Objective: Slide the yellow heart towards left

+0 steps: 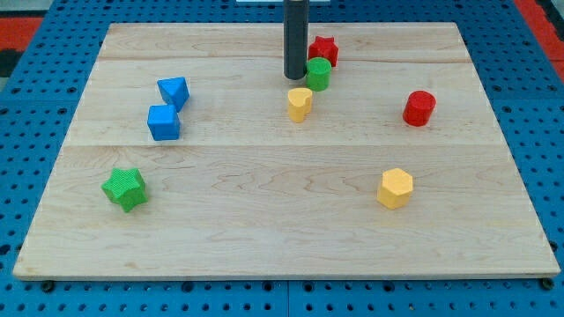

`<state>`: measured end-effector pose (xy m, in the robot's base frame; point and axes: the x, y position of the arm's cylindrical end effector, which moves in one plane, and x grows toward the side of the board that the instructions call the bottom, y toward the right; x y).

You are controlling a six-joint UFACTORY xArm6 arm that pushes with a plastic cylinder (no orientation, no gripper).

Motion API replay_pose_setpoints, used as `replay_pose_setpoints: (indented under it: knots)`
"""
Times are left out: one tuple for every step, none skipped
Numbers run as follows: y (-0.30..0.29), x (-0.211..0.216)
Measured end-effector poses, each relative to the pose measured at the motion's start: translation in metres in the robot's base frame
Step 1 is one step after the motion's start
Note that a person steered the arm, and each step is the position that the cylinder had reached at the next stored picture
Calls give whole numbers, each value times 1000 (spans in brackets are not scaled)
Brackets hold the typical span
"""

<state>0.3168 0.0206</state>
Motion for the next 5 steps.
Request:
replay_pose_setpoints:
  knots:
    - [31,14]
    - [58,27]
    - [58,46]
    - [58,52]
    - [57,52]
